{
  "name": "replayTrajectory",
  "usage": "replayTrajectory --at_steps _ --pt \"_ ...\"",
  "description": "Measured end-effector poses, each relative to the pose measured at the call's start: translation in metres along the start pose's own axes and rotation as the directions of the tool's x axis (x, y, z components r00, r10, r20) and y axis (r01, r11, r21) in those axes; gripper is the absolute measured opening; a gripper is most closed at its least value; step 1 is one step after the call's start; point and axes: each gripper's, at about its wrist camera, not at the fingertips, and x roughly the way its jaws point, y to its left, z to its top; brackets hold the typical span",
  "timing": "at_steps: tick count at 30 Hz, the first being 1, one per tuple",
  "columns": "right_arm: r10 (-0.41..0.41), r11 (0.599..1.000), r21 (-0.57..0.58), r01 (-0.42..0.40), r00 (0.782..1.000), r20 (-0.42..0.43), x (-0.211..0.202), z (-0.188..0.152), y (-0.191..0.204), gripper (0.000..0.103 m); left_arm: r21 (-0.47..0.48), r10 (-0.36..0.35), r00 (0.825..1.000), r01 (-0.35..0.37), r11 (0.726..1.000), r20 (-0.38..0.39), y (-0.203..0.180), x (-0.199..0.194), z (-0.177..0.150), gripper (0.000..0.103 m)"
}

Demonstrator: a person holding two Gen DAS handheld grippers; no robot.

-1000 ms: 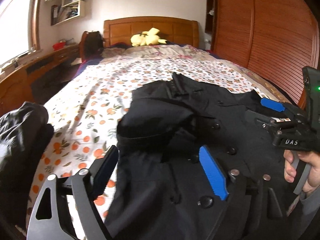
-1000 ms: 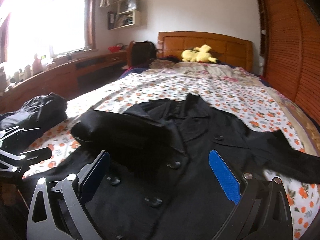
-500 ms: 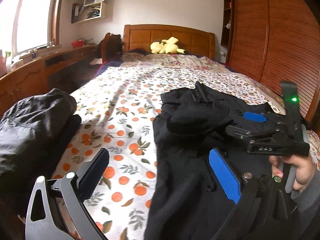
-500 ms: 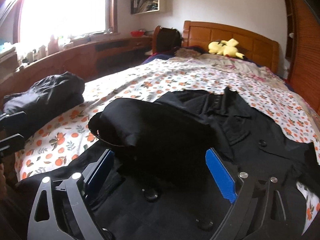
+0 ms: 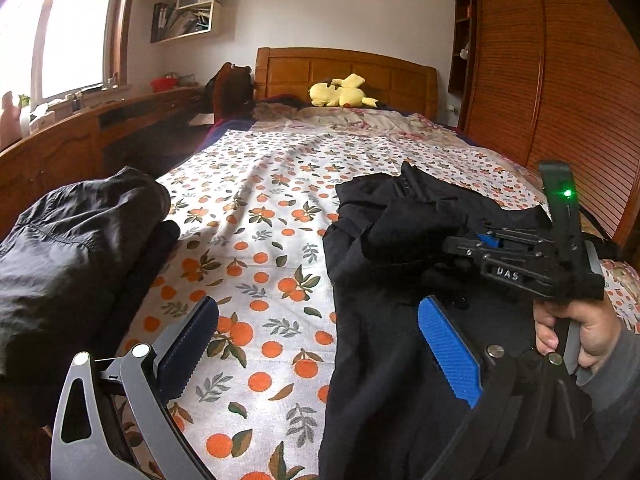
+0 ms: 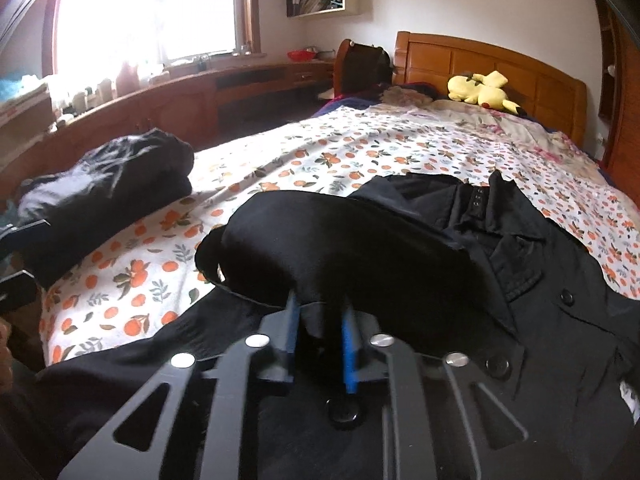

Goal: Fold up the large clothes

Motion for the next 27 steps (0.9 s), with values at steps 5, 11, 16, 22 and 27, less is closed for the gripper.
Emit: replayTrajectory --at_steps 5,11,16,22,27 --pt "0.001 0.999 0.054 -0.004 0.999 0.047 -0.025 -0.001 -0.016 0.010 0.022 -0.018 1.000 0.018 1.000 -0.003 -0.012 0.001 -0.001 0.101" --pt "-0.054 0.993 0.109 0.044 0.995 0.087 -0.053 -0.003 -0.042 0.011 0.060 -0.032 0.999 0.033 0.998 -0.009 -0.028 0.004 -0.003 0.101" --pt "-0.176 0.973 0.166 0.162 0.981 0.079 -0.067 -0.014 -0.077 0.014 0.078 -0.052 0.999 0.052 0.996 -0.006 -0.040 0.004 -0.002 0.101" --pt "-0.338 0.916 0.237 0.323 0.941 0.024 -0.079 -0.029 -0.122 0.014 0.097 -0.076 0.997 0.077 0.992 -0.015 -0.055 0.008 -0.002 0.101" --pt "-0.362 0.901 0.264 0.343 0.932 0.024 -0.091 -0.038 -0.139 0.017 0.118 -0.095 0.995 0.097 0.988 -0.018 -0.072 0.012 -0.002 0.101"
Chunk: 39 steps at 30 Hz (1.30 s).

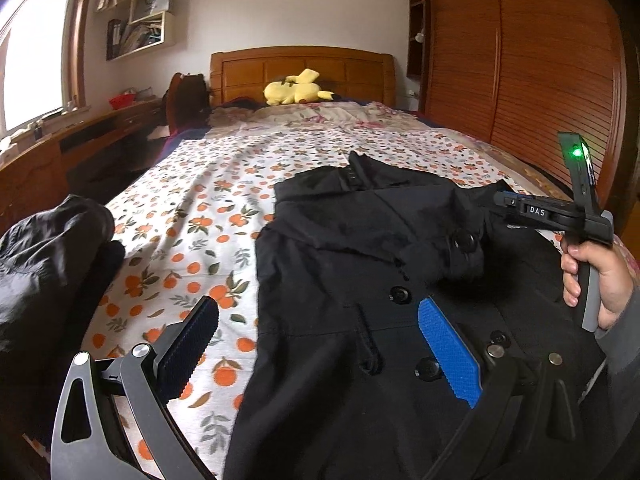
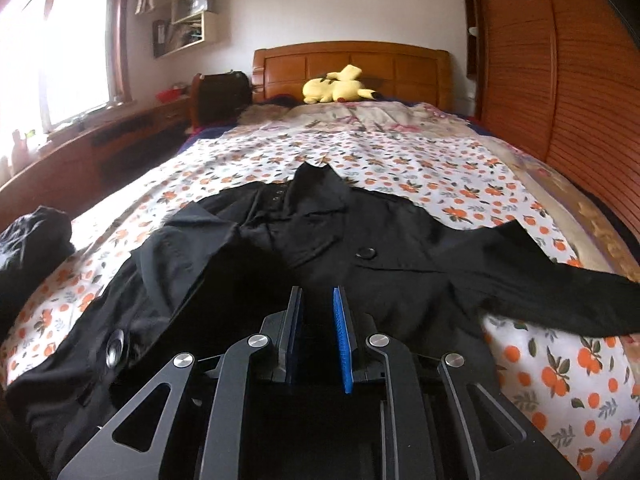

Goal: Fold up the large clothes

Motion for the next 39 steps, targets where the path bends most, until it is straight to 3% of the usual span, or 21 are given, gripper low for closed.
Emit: replayTrajectory --at_steps 3,7,15,23,24,27,39 --pt "0.022 1.000 -0.018 -0.022 0.999 0.037 -0.012 0.001 0.006 0.036 0.008 -0.011 1.000 0.011 1.000 -0.001 -0.007 0.002 0.001 0.101" --pt "0.117 0.992 -0.048 -0.115 0.993 0.032 -0.022 -0.005 0.030 0.050 0.021 -0.025 1.000 0.025 0.999 -0.002 -0.018 0.006 0.003 0.101" --pt "0.243 0.963 -0.107 -0.249 0.968 -0.069 -0.012 -0.033 0.077 0.050 0.033 -0.041 0.999 0.041 0.999 -0.007 -0.030 0.012 0.006 0.101" --pt "0.248 0.961 -0.089 -0.262 0.958 -0.142 0.002 -0.047 0.084 0.050 0.039 -0.045 0.999 0.045 0.998 -0.011 -0.032 0.014 0.006 0.101" --pt "0.247 0.961 -0.086 -0.261 0.958 -0.149 0.004 -0.048 0.084 0.047 0.039 -0.045 0.999 0.045 0.998 -0.011 -0.032 0.014 0.006 0.101" --pt "0.276 0.954 -0.066 -0.292 0.943 -0.185 0.010 -0.050 0.080 0.008 0.039 -0.047 0.999 0.047 0.998 -0.007 -0.032 0.012 0.006 0.101" --pt "0.348 0.925 -0.114 -0.363 0.928 -0.133 -0.057 -0.033 0.063 0.001 0.034 -0.071 0.997 0.070 0.997 0.024 -0.037 0.004 0.012 0.101"
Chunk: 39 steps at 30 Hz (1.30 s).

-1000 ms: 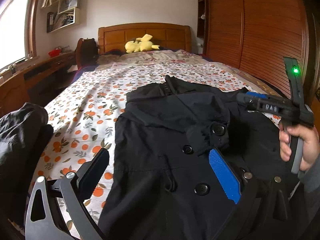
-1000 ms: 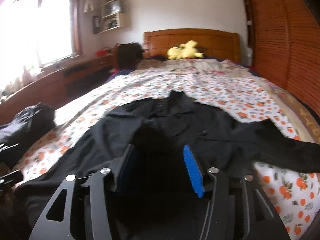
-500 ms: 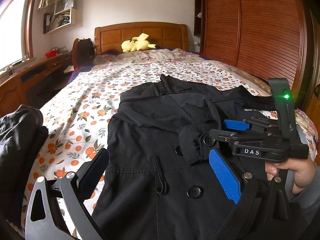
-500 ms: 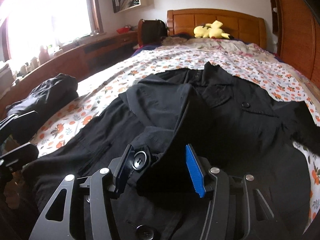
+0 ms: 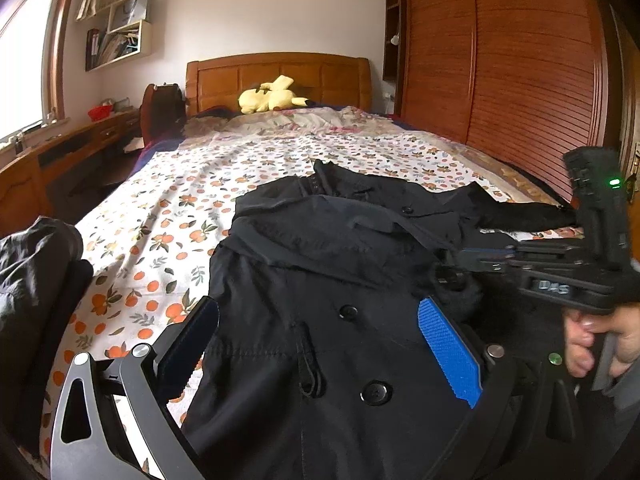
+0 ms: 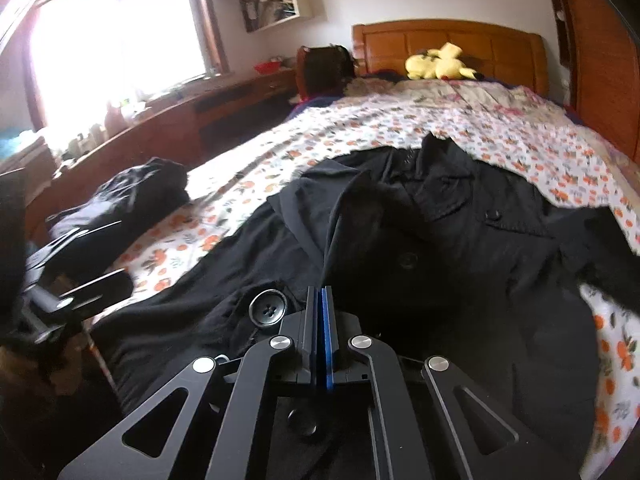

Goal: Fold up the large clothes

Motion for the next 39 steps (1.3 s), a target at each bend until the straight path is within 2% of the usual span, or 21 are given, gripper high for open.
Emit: replayTrajectory --at_steps 3,7,13,17,19,23,24,25,27,33,39 --pt "-0.023 0.998 -0.054 0.022 1.000 -0.010 -0.016 0.002 0.002 0.001 -0.002 -0.005 1.000 0.005 1.000 0.004 0.000 -0.001 0.001 0.101" --pt "-0.094 0.991 -0.096 0.090 0.995 -0.034 -0.025 0.003 -0.007 0.001 -0.002 -0.018 1.000 0.018 1.000 0.013 -0.002 -0.004 0.003 0.101" --pt "-0.225 0.969 -0.117 0.215 0.971 -0.080 -0.020 0.008 -0.045 0.001 -0.003 -0.028 0.999 0.029 1.000 0.021 -0.004 -0.007 0.004 0.101" --pt "-0.291 0.952 -0.124 0.281 0.954 -0.068 -0.027 0.012 -0.059 0.001 -0.002 -0.036 0.999 0.036 0.999 0.025 -0.007 -0.007 0.005 0.101" --pt "-0.318 0.943 -0.124 0.309 0.947 -0.054 -0.035 0.016 -0.064 0.005 -0.001 -0.040 0.999 0.040 0.999 0.027 -0.008 -0.006 0.006 0.101" --pt "-0.313 0.945 -0.111 0.309 0.949 -0.025 -0.049 0.019 -0.062 0.008 0.007 -0.051 0.998 0.051 0.999 0.031 -0.015 -0.004 0.007 0.101" --pt "-0.310 0.946 -0.110 0.306 0.951 -0.014 -0.053 0.020 -0.058 0.012 0.008 -0.053 0.998 0.053 0.999 0.033 -0.016 -0.004 0.008 0.101" --pt "-0.305 0.946 -0.113 0.303 0.952 -0.002 -0.056 0.022 -0.055 0.022 0.009 -0.056 0.998 0.056 0.998 0.035 -0.017 -0.004 0.009 0.101" --pt "-0.300 0.945 -0.129 0.300 0.954 0.021 -0.060 0.023 -0.045 0.032 0.008 -0.060 0.997 0.060 0.998 0.038 -0.020 -0.003 0.010 0.101" --pt "-0.285 0.944 -0.166 0.284 0.958 0.023 -0.058 0.018 -0.030 0.032 0.008 -0.060 0.998 0.060 0.998 0.037 -0.024 0.002 0.012 0.101" --pt "-0.297 0.949 -0.125 0.289 0.953 -0.055 -0.034 -0.009 -0.058 0.032 0.012 -0.064 0.997 0.063 0.998 0.042 -0.035 0.012 0.017 0.101"
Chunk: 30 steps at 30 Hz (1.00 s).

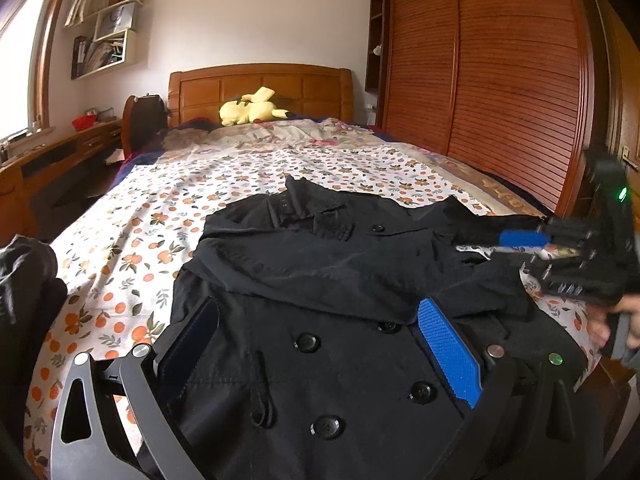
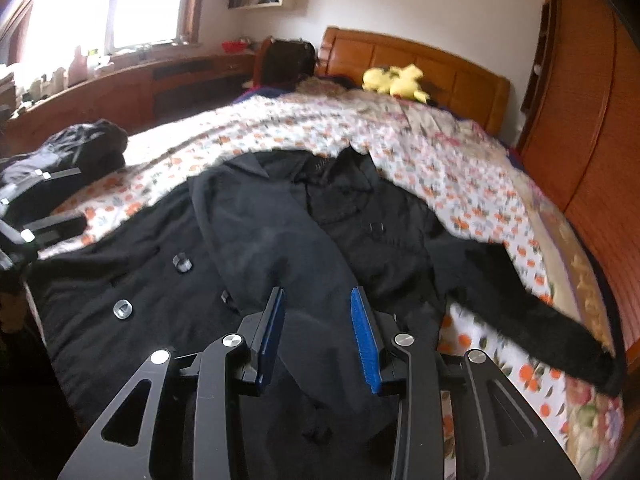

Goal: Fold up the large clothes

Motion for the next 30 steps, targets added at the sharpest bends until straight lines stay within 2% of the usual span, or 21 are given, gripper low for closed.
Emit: replayTrajectory --at_steps 5,8,18,24,28,30 --pt "-0.012 1.000 0.021 0.014 0.994 -0.106 0.040 -0.035 -0.010 0.032 0.018 -0.011 1.000 0.011 1.000 0.018 -0.013 0.009 0.001 0.101" --pt "0.016 0.999 0.041 -0.011 0.991 -0.136 0.054 -0.051 -0.015 0.032 0.024 -0.023 1.000 0.023 0.999 0.021 -0.021 0.012 0.001 0.101" --pt "0.079 0.993 0.089 -0.073 0.994 -0.076 0.050 -0.062 -0.023 0.032 0.072 -0.027 1.000 0.026 0.997 0.006 -0.050 0.001 0.008 0.101" --pt "0.097 0.991 0.094 -0.092 0.994 -0.050 0.044 -0.060 -0.024 0.033 0.086 0.000 1.000 0.000 0.996 0.003 -0.060 -0.003 0.018 0.101" --pt "0.109 0.990 0.093 -0.109 0.994 0.002 0.022 -0.052 -0.034 0.043 0.086 0.017 1.000 -0.017 0.996 -0.002 -0.061 0.002 0.020 0.101" --pt "0.107 0.990 0.094 -0.109 0.994 0.026 0.011 -0.046 -0.041 0.044 0.080 0.020 1.000 -0.020 0.997 -0.004 -0.060 0.005 0.021 0.101"
